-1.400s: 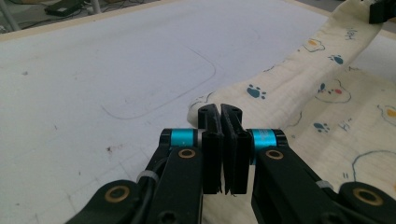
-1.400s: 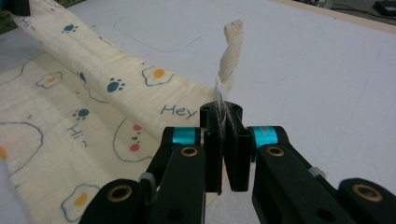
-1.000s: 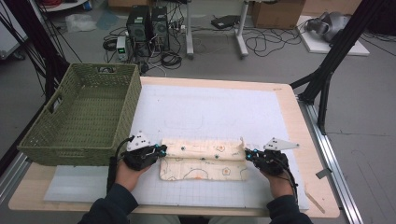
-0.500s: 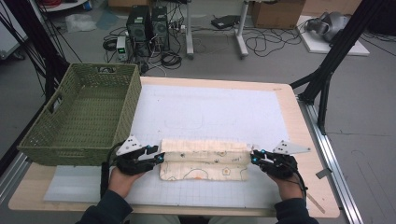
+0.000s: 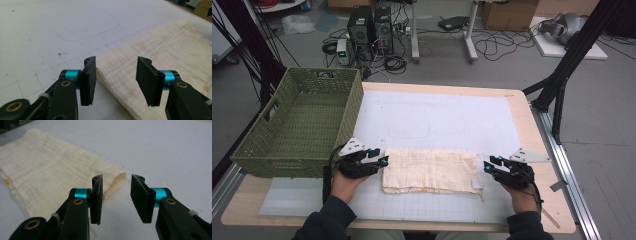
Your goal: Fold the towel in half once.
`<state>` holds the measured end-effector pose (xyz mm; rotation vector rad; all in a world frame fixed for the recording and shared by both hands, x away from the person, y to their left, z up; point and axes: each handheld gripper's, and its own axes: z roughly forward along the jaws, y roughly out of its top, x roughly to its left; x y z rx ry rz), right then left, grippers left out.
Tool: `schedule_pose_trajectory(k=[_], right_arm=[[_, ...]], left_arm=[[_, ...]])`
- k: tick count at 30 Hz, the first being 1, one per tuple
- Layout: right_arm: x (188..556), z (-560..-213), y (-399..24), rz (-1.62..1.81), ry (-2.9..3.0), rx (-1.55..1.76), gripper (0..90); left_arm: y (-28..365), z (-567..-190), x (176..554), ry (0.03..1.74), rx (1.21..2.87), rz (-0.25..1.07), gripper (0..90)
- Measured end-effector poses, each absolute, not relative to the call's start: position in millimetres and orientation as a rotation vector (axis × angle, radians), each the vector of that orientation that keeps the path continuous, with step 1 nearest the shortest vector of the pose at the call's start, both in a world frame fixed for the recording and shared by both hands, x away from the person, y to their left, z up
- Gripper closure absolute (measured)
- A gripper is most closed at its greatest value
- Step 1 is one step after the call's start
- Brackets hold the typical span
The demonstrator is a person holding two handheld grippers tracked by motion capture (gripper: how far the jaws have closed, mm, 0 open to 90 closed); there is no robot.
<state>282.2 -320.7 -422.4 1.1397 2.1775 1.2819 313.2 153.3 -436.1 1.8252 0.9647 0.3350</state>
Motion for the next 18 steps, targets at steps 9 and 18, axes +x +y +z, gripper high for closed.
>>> schedule_pose_trajectory(k=[9,18], right_arm=[[319.3,-431.6,-293.4,1.160,2.194,1.222,47.8],[344.5,-447.6,-282.9,1.097,2.314,1.240,53.5]], left_arm=[[145.7,-449.3,342.5,1.099,1.832,0.310,44.0],[127.9,-449.1,353.4,1.087,1.954,0.276,53.7]])
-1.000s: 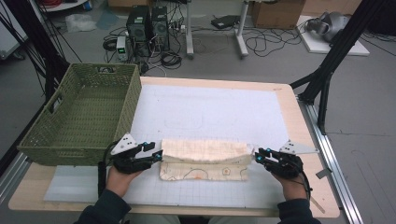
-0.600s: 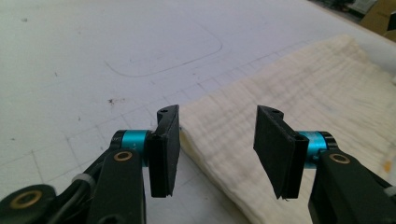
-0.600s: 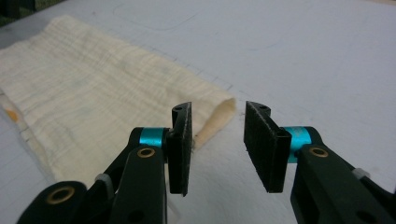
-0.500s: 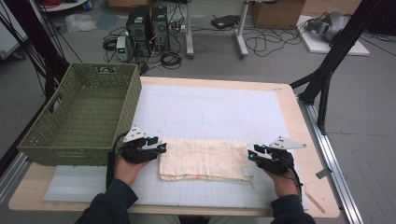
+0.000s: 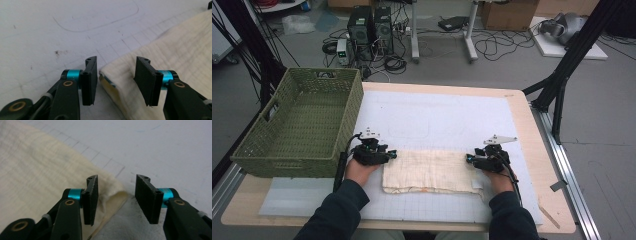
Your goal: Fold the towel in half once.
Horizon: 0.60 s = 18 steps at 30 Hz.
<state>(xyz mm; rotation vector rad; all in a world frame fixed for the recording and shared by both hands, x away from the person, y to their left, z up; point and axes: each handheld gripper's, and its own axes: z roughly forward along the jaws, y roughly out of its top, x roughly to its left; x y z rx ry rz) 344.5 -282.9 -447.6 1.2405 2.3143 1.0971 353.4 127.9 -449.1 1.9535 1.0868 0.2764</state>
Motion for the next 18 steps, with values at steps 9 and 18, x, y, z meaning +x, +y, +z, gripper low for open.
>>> schedule_pose_trajectory(k=[9,18], right_arm=[[340.9,-445.4,-275.8,1.071,2.369,1.103,84.8],[356.3,-440.6,-278.3,1.116,2.248,1.171,84.7]], left_arm=[[130.6,-444.5,356.6,1.054,1.957,0.341,85.7],[135.3,-433.5,379.5,1.107,1.842,0.384,85.9]])
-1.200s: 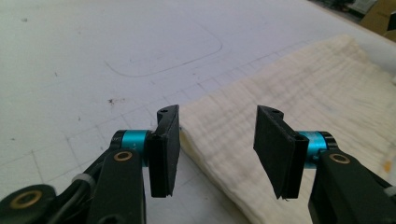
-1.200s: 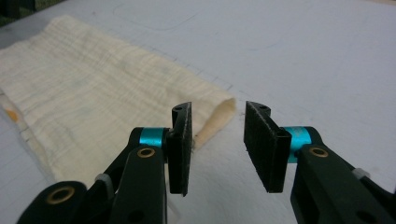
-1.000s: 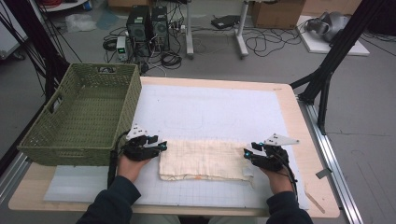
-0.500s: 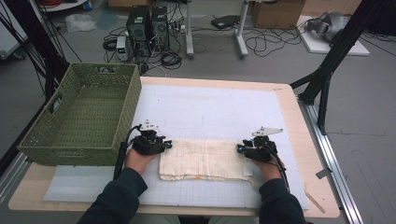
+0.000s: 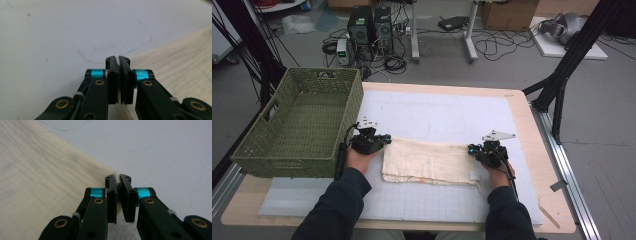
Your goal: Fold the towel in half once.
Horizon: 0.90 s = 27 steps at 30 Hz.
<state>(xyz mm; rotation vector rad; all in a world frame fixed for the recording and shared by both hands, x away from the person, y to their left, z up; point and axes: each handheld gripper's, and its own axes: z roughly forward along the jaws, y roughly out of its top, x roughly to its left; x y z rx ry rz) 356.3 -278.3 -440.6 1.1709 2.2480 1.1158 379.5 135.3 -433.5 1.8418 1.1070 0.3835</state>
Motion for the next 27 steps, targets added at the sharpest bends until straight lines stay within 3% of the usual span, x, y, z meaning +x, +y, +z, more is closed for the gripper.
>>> schedule_pose_trajectory(k=[10,11,14,16,20,27], right_arm=[[377.5,-434.8,-260.6,1.059,2.185,1.186,83.5],[378.1,-434.8,-259.7,1.059,2.181,1.193,82.1],[377.7,-435.2,-258.7,1.040,2.162,1.210,63.9],[376.2,-433.9,-260.1,1.042,2.153,1.222,55.9],[368.2,-425.2,-263.2,1.069,2.132,1.195,50.6],[350.4,-416.4,-269.0,1.087,2.127,1.153,46.8]], left_arm=[[139.5,-444.5,388.2,1.147,1.807,0.394,84.8],[140.1,-444.8,388.0,1.146,1.805,0.394,81.4],[143.3,-442.4,386.5,1.162,1.771,0.366,54.2],[142.0,-440.0,383.3,1.135,1.790,0.352,47.0],[141.8,-436.5,371.7,1.094,1.798,0.347,42.8],[142.7,-437.3,352.2,1.049,1.859,0.337,43.8]])
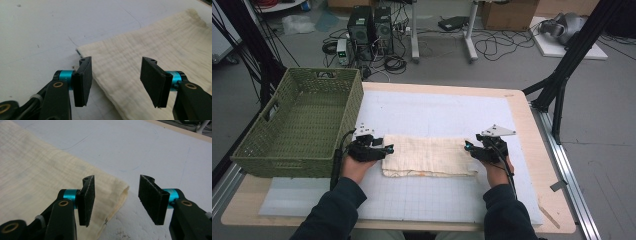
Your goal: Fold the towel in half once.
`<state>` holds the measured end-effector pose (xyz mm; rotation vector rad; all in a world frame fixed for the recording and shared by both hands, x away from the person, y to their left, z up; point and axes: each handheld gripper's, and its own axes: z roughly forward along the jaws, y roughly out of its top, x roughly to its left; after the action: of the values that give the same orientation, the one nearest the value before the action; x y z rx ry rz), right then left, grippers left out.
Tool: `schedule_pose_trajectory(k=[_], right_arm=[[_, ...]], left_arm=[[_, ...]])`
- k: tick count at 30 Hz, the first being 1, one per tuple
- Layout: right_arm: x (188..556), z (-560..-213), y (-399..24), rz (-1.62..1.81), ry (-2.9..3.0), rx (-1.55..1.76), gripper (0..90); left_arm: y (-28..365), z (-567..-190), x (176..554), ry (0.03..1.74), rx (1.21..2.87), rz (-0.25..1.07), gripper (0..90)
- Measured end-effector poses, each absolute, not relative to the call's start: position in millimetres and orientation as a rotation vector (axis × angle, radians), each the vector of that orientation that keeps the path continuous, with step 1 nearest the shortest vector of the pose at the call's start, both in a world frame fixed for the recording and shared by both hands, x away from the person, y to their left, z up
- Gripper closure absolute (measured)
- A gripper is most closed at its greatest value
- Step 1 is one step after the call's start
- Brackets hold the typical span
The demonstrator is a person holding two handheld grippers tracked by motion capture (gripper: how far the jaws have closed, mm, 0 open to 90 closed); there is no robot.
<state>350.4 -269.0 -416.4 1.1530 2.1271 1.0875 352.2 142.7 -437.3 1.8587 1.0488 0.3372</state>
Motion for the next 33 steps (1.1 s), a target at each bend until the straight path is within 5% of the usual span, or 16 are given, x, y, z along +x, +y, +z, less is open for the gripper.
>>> schedule_pose_trajectory(k=[14,33], right_arm=[[311.2,-418.8,-282.2,1.142,2.158,1.104,43.1],[296.1,-423.9,-281.0,1.168,2.194,1.070,44.2]], left_arm=[[147.5,-444.1,323.3,1.048,1.897,0.290,38.2],[142.7,-444.1,301.6,0.994,1.948,0.299,85.3]])
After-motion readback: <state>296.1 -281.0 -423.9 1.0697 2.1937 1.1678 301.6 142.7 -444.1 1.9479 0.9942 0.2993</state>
